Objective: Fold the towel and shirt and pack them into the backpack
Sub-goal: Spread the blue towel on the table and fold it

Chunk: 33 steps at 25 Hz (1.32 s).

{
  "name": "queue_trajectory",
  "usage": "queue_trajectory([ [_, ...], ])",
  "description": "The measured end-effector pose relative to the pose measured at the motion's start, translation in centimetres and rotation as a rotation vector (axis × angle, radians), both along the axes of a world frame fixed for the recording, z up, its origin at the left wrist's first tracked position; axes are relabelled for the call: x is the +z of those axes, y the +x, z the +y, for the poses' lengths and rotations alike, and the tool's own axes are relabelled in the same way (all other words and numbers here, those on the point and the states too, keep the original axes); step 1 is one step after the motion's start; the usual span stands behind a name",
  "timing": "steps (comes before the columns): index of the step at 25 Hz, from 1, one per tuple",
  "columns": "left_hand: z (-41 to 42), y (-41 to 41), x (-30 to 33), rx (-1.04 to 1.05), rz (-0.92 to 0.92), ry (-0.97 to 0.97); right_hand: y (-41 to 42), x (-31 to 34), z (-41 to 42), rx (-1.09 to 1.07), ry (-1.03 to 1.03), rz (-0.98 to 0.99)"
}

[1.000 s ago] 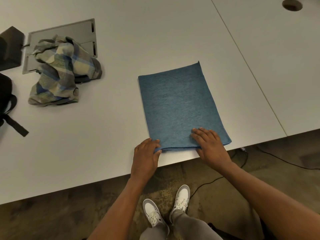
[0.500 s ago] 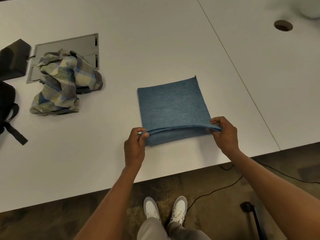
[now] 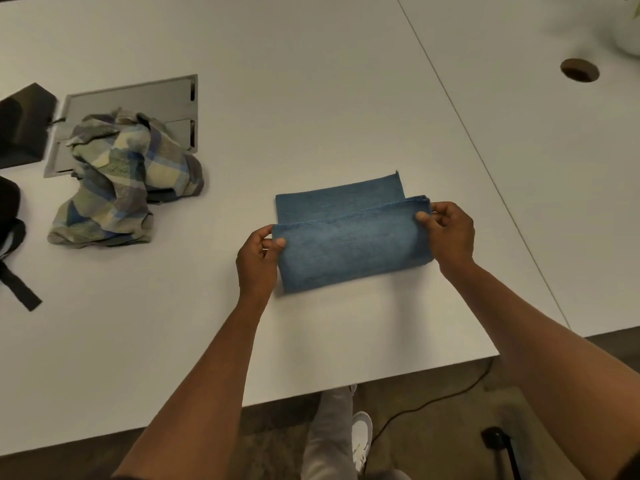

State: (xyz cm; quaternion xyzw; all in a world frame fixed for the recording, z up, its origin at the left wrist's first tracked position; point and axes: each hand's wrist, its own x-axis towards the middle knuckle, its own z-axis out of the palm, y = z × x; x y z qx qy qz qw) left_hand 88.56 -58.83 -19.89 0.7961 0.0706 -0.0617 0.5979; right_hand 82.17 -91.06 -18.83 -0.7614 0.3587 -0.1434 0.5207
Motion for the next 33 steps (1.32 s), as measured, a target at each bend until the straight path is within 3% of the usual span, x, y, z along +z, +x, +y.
queue_trajectory([
  [10,-3.2,9.6,-2.7,0.102,0.006,0.089,8.4,-2.2,-1.2,-0.018,-0.061,0.083],
  [20,-4.3,11.9,-4.4,0.162,-0.009,0.275,12.3,-4.7,-1.1,-0.035,-0.128,0.082],
  [24,-5.5,11.3,-4.3,0.166,-0.114,0.482,12.8,-4.9,0.4,-0.026,-0.373,0.038],
  [26,-6.7,10.2,-4.2,0.026,-0.244,0.65,12.7,-5.1,2.5,0.158,-0.487,-0.014],
  [28,-8.5,8.8,-4.3,-0.244,-0.312,0.742,12.7,-5.8,5.0,0.389,-0.522,-0.032],
  [30,-9.8,7.8,-5.3,-0.455,-0.291,0.834,12.5,-7.1,7.0,0.567,-0.561,0.056],
  [33,-9.7,7.5,-7.4,-0.545,-0.258,0.985,12.1,-8.6,7.6,0.703,-0.69,0.178],
])
